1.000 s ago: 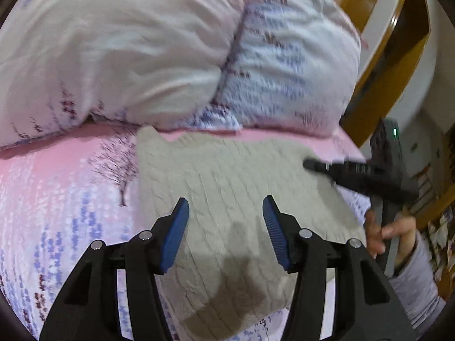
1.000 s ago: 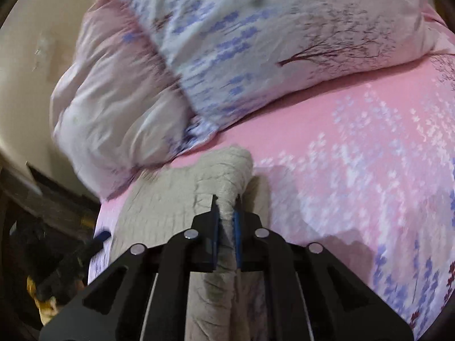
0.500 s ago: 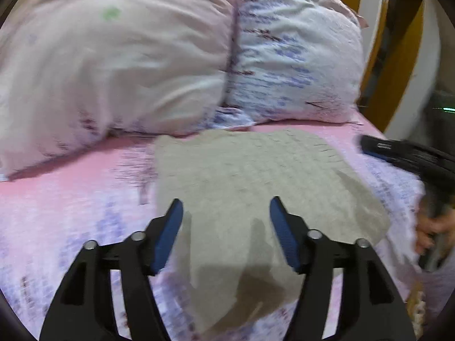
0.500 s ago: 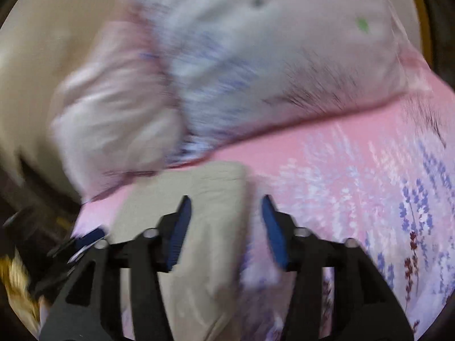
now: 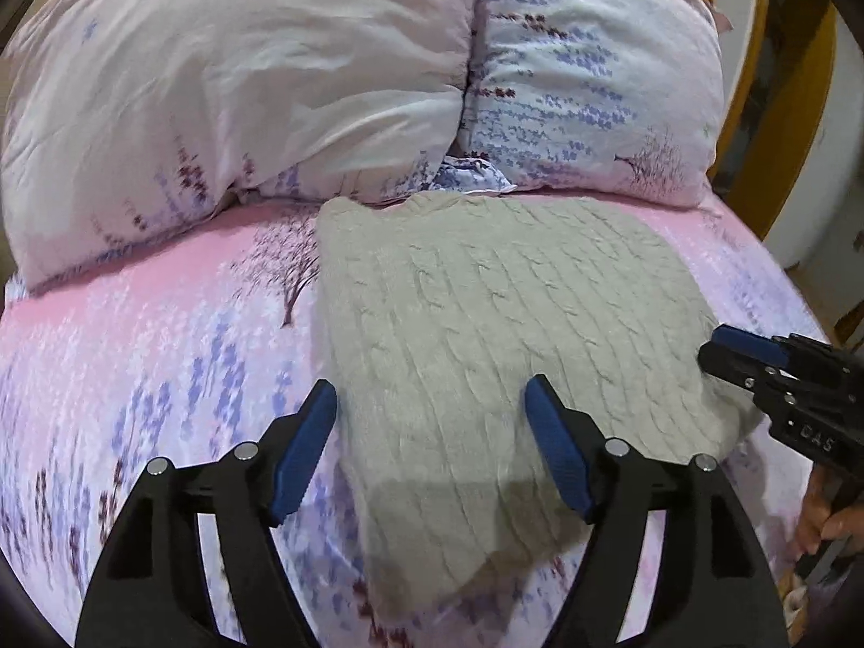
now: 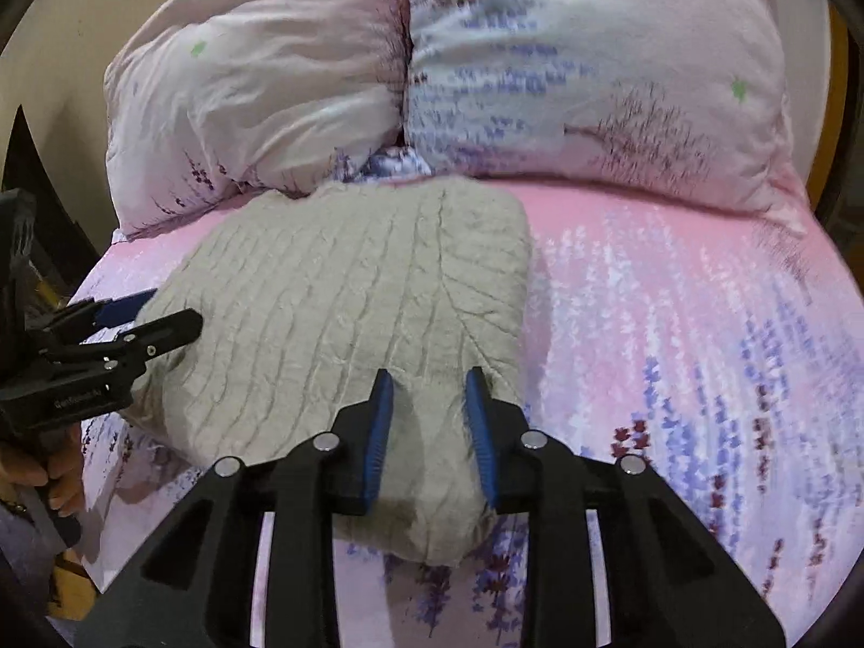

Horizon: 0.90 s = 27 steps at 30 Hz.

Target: Fold small clothes

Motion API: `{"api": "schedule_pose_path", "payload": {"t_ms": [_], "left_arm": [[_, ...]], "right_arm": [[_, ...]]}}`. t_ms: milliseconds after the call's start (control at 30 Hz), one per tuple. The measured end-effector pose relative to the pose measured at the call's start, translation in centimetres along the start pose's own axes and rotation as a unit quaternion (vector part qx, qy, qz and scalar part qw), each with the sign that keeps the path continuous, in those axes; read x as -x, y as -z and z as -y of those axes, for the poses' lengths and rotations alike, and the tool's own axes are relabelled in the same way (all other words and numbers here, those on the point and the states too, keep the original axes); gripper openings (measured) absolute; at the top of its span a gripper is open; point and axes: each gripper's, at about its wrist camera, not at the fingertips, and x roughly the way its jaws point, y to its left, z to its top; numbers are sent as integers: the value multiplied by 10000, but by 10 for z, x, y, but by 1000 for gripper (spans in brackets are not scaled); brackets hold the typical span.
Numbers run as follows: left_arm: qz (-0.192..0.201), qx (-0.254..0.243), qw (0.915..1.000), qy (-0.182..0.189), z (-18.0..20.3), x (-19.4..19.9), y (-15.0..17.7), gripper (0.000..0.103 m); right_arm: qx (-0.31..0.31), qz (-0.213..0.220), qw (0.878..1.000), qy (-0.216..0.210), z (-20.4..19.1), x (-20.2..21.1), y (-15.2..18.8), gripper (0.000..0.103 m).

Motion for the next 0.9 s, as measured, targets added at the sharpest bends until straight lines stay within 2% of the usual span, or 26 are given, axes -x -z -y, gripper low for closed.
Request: {"api": "schedule_pose_path", "payload": {"t_ms": [33,67,100,167,200,233,333,467,500,600,633,733,767,833,900], "left_arm": [[80,-63,9998,-143,2,10,5,74],[123,-121,9995,-249,4,15,8,74],[175,-242,9986,-439,8,21,16,74],[156,-371,9968,-692,12,26,27,74],[123,-398,9963,-757,12,25,31,74],[65,-416,9958,-813,12,22,35,74],[-111,-278,9962,-818,8,12,40,74],[-87,-200,9962,-842,6,15,39,75],[-54,-211,9956,-906,7,18,40,77],[8,-145,9953,-954,7,29,46,85],[-9,-88,9958,-909,6,30,47,86],[-140,172,9969,-759,3,31,56,91],[-216,231,9962,-814,3,30,59,101],[-316,252,9919,-1206,5,29,66,102],[-347,223,9902,-1336,6,28,72,102]], "right_arm": [[45,130,9999,11,-2,9,2,59],[131,229,9996,53,-7,16,5,65],[227,279,9993,72,-11,21,7,66],[470,278,9984,126,-22,22,13,57],[590,213,9978,231,-27,17,17,45],[667,108,9972,317,-30,11,19,39],[674,-222,9960,547,-29,-9,33,37],[632,-78,9964,556,-29,-4,36,40],[567,7,9970,525,-29,3,37,44],[315,350,9973,567,-26,26,41,82],[242,403,9970,618,-25,31,44,88],[-14,232,9976,654,-24,33,53,98],[-102,154,9975,682,-24,31,56,99],[-266,-68,9959,862,-24,26,64,101],[-325,-206,9941,1015,-26,22,70,101]]}}
